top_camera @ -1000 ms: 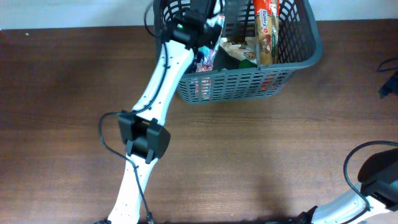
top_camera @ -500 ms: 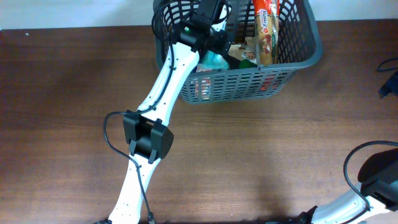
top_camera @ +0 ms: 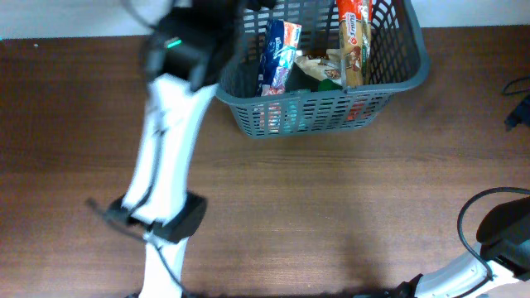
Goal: Pack container
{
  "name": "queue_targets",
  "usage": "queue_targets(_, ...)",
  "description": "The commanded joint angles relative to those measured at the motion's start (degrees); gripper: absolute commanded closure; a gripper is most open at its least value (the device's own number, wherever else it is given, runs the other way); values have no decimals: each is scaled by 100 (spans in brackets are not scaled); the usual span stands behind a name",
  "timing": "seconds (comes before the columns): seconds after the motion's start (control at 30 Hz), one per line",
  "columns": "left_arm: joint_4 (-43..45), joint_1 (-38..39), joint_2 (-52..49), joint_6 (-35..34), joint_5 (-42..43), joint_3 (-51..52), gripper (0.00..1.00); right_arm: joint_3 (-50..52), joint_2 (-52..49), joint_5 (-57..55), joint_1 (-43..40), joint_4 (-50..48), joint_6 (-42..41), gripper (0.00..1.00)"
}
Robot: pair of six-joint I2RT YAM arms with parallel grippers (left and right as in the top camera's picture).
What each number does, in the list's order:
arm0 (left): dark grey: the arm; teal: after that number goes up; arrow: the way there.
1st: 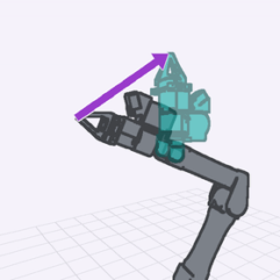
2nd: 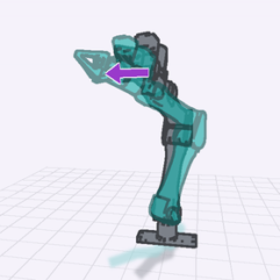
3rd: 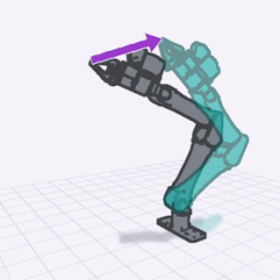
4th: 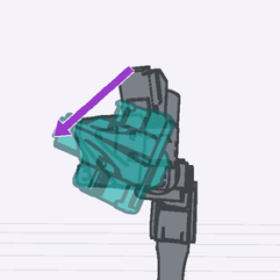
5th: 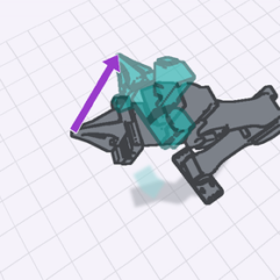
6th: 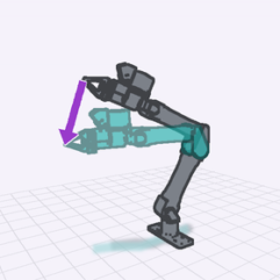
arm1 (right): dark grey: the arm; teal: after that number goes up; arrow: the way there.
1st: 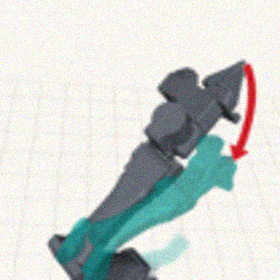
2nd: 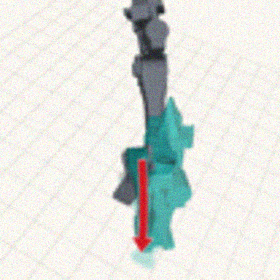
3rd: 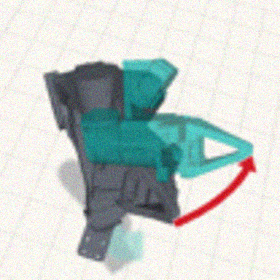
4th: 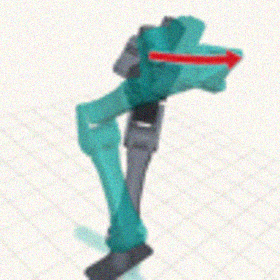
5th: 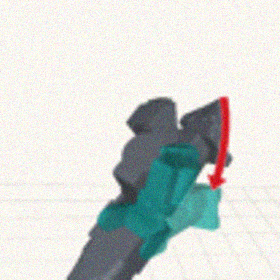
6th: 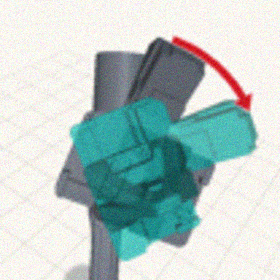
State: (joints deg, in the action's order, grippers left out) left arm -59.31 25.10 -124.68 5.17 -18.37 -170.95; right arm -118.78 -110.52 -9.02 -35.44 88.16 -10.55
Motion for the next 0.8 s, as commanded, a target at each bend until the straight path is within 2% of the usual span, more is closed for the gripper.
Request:
queue_targets(0.0, -319, -157, 765, 114, -258, -129, 1, 44, 11, -70, -20, -15, -70, 1)
queue_targets(0.23, -1484, -726, 1655, 111, -1237, -129, 1, 44, 11, -70, -20, -15, -70, 1)
queue_targets(0.5, -2754, -1543, 2100, -229, -1270, -129, 1, 44, 11, -68, -20, -15, -70, 1)
queue_targets(0.67, -3606, -1720, 2293, -372, -1252, -129, 1, 44, 11, -68, -20, -15, -70, 1)
queue_targets(0.77, -3735, -1790, 2358, -505, -1187, -127, 1, 44, 11, -68, -20, -15, -70, 1)
